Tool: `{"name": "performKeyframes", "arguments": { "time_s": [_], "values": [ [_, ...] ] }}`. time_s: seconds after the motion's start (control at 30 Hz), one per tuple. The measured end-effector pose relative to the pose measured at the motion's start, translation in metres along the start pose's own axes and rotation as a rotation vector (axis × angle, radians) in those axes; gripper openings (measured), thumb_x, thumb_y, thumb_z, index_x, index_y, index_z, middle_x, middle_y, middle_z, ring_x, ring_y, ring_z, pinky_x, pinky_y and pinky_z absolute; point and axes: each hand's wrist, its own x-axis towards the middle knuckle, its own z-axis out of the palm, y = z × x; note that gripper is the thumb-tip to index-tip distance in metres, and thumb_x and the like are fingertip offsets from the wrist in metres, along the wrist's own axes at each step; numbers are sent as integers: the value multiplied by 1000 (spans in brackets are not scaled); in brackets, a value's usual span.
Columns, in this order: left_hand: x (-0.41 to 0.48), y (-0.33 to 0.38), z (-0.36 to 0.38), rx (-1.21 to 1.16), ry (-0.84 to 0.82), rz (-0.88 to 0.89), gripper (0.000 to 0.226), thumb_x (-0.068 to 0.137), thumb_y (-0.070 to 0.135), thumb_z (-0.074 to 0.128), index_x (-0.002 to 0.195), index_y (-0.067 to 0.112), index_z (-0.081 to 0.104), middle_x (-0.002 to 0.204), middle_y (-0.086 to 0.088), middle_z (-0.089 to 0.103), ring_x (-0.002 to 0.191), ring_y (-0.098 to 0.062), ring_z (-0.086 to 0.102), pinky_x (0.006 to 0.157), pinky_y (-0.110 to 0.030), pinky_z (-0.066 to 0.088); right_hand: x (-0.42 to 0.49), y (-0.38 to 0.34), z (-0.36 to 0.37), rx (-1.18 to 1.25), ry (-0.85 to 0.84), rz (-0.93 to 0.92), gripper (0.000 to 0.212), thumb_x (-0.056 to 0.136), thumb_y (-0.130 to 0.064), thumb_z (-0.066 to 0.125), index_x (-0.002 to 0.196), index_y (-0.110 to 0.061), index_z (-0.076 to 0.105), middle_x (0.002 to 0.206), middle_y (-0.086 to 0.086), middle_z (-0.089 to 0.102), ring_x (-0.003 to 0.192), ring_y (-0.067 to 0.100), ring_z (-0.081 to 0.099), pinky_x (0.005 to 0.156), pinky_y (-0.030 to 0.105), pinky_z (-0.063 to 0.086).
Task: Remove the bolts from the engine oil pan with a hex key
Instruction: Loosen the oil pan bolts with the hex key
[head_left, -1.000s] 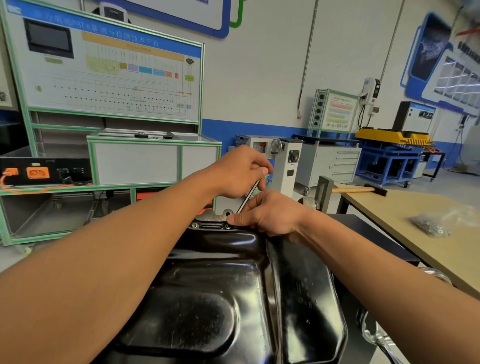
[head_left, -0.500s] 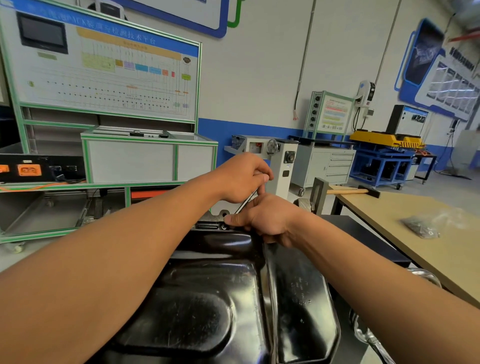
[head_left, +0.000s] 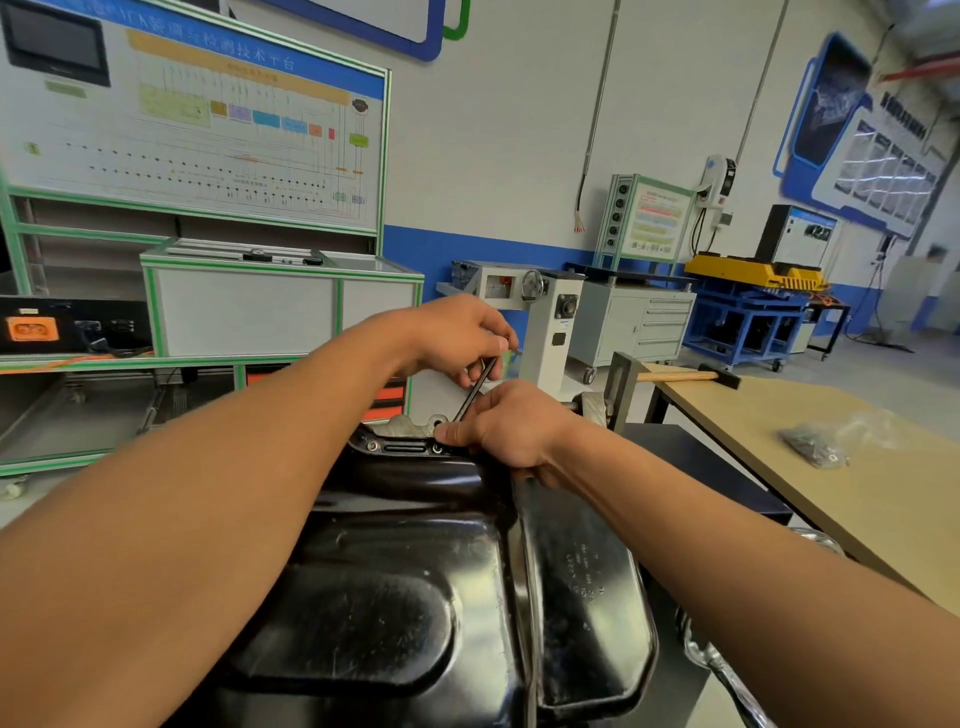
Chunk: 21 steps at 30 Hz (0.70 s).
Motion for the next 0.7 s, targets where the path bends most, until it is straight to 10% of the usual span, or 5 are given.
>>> {"name": "performKeyframes", "arguments": {
  "time_s": [0.3,0.47,0.7],
  "values": [
    [-3,4,-14,-134,-66,-142,16,105,8,44,99,11,59,72,-7,65,51,-10,53,48,-21,50,-1,-9,-2,-228,33,-169,38,86,-18,76,57,-23,52,37,-15,50,37,-6,48,35,6,28],
    [-39,-38,-71,-300,-27,-293,10,101,5,49,98,5,58,93,-15,75,64,-13,67,53,-22,55,-1,-32,3,-621,-59,-303,35,92,-18,67,60,-12,53,58,1,51,60,19,49,48,19,37],
    [-67,-51,-91,114,-219,-632,16,88,25,71,89,10,65,82,-8,77,59,-10,70,37,-14,39,-2,-56,-3,-949,-284,-431,22,95,-22,64,90,-3,71,80,13,65,76,24,54,70,33,46]
  ]
}}
